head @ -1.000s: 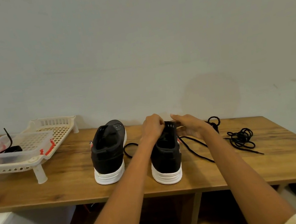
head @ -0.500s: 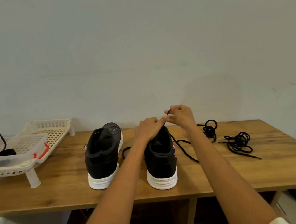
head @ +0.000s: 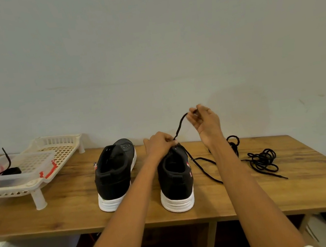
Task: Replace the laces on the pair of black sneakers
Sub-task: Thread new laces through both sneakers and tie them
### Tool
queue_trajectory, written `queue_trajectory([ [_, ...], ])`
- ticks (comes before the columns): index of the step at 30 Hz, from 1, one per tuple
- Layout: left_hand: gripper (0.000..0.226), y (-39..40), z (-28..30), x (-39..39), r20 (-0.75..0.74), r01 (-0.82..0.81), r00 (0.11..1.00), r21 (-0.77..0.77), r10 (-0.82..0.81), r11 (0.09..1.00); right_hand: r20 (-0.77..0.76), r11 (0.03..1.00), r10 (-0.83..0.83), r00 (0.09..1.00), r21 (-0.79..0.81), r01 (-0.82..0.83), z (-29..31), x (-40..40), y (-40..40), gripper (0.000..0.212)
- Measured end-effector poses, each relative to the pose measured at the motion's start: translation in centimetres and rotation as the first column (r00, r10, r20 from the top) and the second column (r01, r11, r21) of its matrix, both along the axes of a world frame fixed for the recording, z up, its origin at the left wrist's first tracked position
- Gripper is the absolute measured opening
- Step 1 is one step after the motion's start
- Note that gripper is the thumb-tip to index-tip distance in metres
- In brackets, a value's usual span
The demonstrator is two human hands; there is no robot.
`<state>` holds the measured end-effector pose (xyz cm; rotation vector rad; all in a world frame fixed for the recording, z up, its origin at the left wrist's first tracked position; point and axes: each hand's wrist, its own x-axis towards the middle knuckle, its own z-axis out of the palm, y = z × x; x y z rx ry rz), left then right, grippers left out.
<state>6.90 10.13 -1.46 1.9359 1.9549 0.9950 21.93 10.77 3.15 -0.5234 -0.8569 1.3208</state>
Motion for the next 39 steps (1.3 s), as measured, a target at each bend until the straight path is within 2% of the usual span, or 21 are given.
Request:
queue_trajectory([
  [1,0.016,0.0,0.5,0.3,0.114,-0.036,0.993,0.056,0.030,0.998,0.248,0.999,-0.029,0.968,-0.028,0.037,-0.8,0.1,0.2,0.007],
  [2,0.016,0.0,1.2,0.6,0.256,-0.060,0.966,0.103,0.032,0.993,0.507,0.997,-0.047,0.861,-0.028,0.071,-1.6,0.1,0.3,0.007],
  [3,0.015,-0.1,2.0,0.9,0.403,-0.067,0.915,0.143,0.004,0.987,0.700,0.998,-0.045,0.713,-0.006,0.070,-2.4,0.0,0.3,0.011],
  [4,0.015,-0.3,2.8,1.1,0.533,-0.061,0.845,0.184,-0.048,0.981,0.809,1.000,-0.025,0.588,0.011,0.028,-3.0,-0.3,0.2,0.016],
  [5,0.015,-0.5,3.6,1.4,0.628,-0.045,0.771,0.219,-0.106,0.975,0.863,0.999,0.000,0.505,0.017,-0.030,-3.3,-0.6,0.1,0.020],
  [6,0.015,-0.7,4.2,1.6,0.688,-0.036,0.710,0.250,-0.151,0.968,0.886,0.996,0.020,0.463,0.022,-0.085,-3.5,-0.8,-0.1,0.022],
  [8,0.017,-1.0,4.7,1.8,0.757,-0.051,0.624,0.285,-0.192,0.957,0.881,0.989,0.030,0.471,0.043,-0.144,-3.5,-1.0,-0.4,0.022],
  [10,0.018,-1.1,4.6,1.6,0.762,-0.037,0.612,0.296,-0.212,0.955,0.865,0.991,-0.021,0.501,0.084,-0.103,-3.3,-1.1,-0.3,0.018],
  [13,0.021,-1.2,3.7,0.8,0.642,0.089,0.724,0.278,-0.254,0.957,0.793,0.977,-0.205,0.573,0.199,0.074,-2.2,-1.1,-0.3,0.020],
  [16,0.028,-0.7,2.7,-0.2,0.511,0.201,0.816,0.187,-0.270,0.962,0.574,0.955,-0.270,0.773,0.262,0.139,0.3,-1.3,-1.0,0.014],
  [18,0.029,-0.3,1.8,-0.4,0.353,0.276,0.889,0.090,-0.290,0.957,0.435,0.945,-0.271,0.859,0.291,0.150,1.8,-1.3,-1.3,0.013],
  [21,0.024,-0.1,0.9,0.0,0.247,0.336,0.915,-0.029,-0.319,0.941,0.338,0.943,-0.240,0.910,0.304,0.136,3.0,-1.6,-1.6,0.011],
  [23,0.016,0.2,0.9,-0.1,0.180,0.293,0.942,-0.016,-0.285,0.956,0.315,0.944,-0.238,0.919,0.298,0.142,3.0,-1.7,-1.5,0.011],
  [25,0.015,0.5,1.1,-0.4,0.156,0.209,0.965,0.039,-0.212,0.977,0.352,0.950,-0.247,0.903,0.271,0.155,2.4,-1.4,-1.2,0.012],
  [27,0.017,0.6,1.1,-0.3,0.325,0.172,0.925,0.096,-0.195,0.980,0.493,0.966,-0.240,0.837,0.205,0.156,1.2,-0.8,-0.6,0.016],
  [30,0.017,0.2,1.4,0.2,0.491,0.156,0.847,0.138,-0.204,0.978,0.814,0.991,-0.134,0.565,0.105,0.085,-1.4,0.1,-0.1,0.019],
  [32,0.017,0.2,1.6,0.2,0.538,0.176,0.812,0.145,-0.227,0.974,0.931,0.998,-0.035,0.363,0.052,-0.035,-2.5,-0.1,-0.3,0.021],
  [33,0.018,0.0,1.7,0.1,0.538,0.197,0.806,0.147,-0.246,0.969,0.954,0.996,-0.030,0.299,0.054,-0.071,-2.8,-0.3,-0.3,0.021],
  [34,0.018,-0.1,1.7,0.1,0.535,0.226,0.801,0.147,-0.269,0.963,0.960,0.994,-0.055,0.275,0.079,-0.076,-3.0,-0.6,-0.4,0.021],
  [36,0.018,-0.7,2.0,-0.1,0.539,0.270,0.786,0.143,-0.304,0.952,0.947,0.990,-0.128,0.295,0.139,-0.016,-3.3,-1.1,-0.3,0.018],
  [39,0.020,-0.9,2.2,-0.8,0.505,0.203,0.836,0.080,-0.216,0.976,0.898,0.991,-0.123,0.421,0.086,0.108,-4.2,-1.2,0.5,0.017],
])
